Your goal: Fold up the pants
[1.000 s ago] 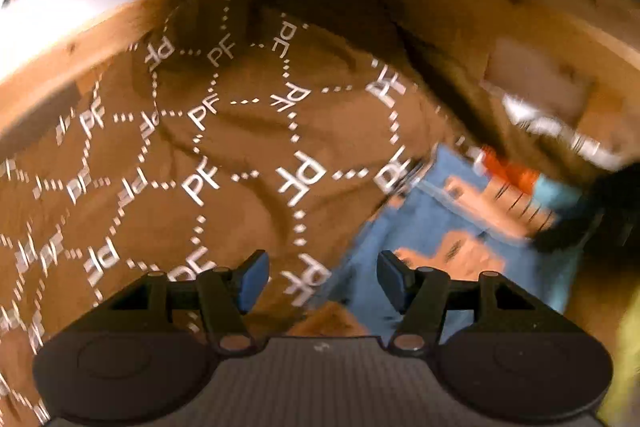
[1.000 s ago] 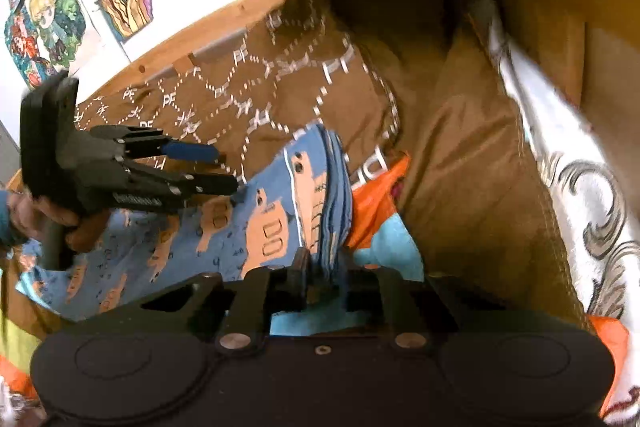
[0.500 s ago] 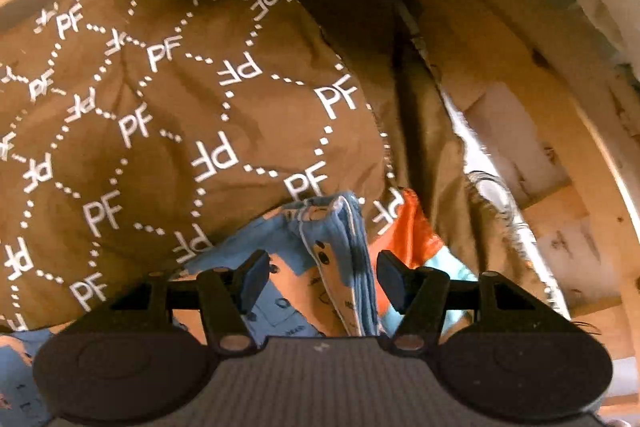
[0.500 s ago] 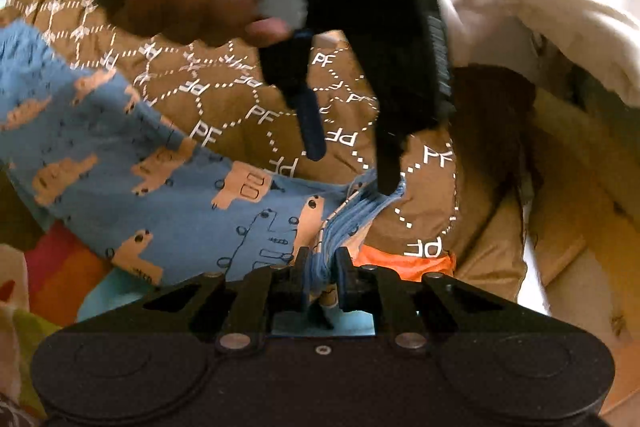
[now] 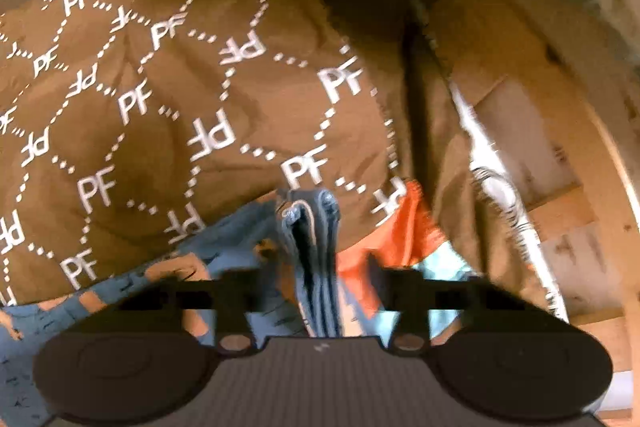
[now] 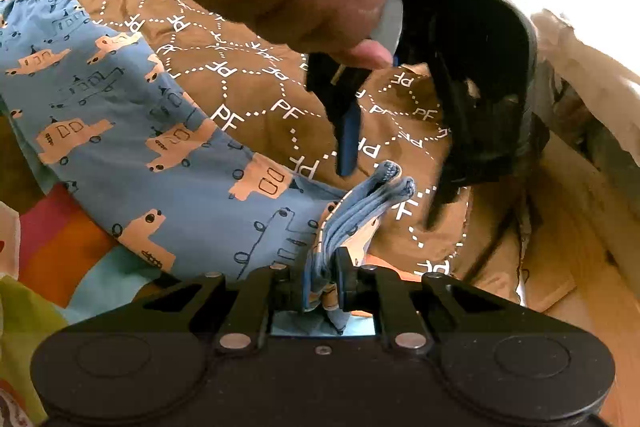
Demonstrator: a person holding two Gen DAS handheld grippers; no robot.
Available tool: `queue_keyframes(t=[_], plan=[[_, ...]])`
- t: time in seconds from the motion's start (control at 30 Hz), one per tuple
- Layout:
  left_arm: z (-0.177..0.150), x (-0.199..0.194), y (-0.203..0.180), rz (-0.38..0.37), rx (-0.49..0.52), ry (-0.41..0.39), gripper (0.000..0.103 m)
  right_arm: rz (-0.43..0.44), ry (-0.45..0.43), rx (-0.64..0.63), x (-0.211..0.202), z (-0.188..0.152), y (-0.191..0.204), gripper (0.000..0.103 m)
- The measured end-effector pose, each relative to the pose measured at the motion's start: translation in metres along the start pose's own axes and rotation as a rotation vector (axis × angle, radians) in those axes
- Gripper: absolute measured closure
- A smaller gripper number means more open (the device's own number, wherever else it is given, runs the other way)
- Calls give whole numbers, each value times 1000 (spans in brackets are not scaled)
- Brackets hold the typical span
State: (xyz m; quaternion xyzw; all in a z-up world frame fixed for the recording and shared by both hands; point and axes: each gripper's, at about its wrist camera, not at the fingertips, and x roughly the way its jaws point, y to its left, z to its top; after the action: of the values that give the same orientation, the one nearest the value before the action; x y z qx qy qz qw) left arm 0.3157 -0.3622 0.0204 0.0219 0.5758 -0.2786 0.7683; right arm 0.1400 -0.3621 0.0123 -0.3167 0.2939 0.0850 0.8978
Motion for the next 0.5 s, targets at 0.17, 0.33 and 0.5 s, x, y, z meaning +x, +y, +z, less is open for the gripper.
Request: queue_keyframes(t=[0.17, 0.33, 0.5], plan=[[-3, 5, 14, -7, -41, 19, 91, -4, -2, 28, -1, -3, -2, 84], [-2, -1, 20, -49, -45, 16, 91, -3, 16, 51, 2, -7, -3, 74], [-4, -19, 30, -80, -6, -6, 92, -7, -25, 64, -5, -2, -1, 89]])
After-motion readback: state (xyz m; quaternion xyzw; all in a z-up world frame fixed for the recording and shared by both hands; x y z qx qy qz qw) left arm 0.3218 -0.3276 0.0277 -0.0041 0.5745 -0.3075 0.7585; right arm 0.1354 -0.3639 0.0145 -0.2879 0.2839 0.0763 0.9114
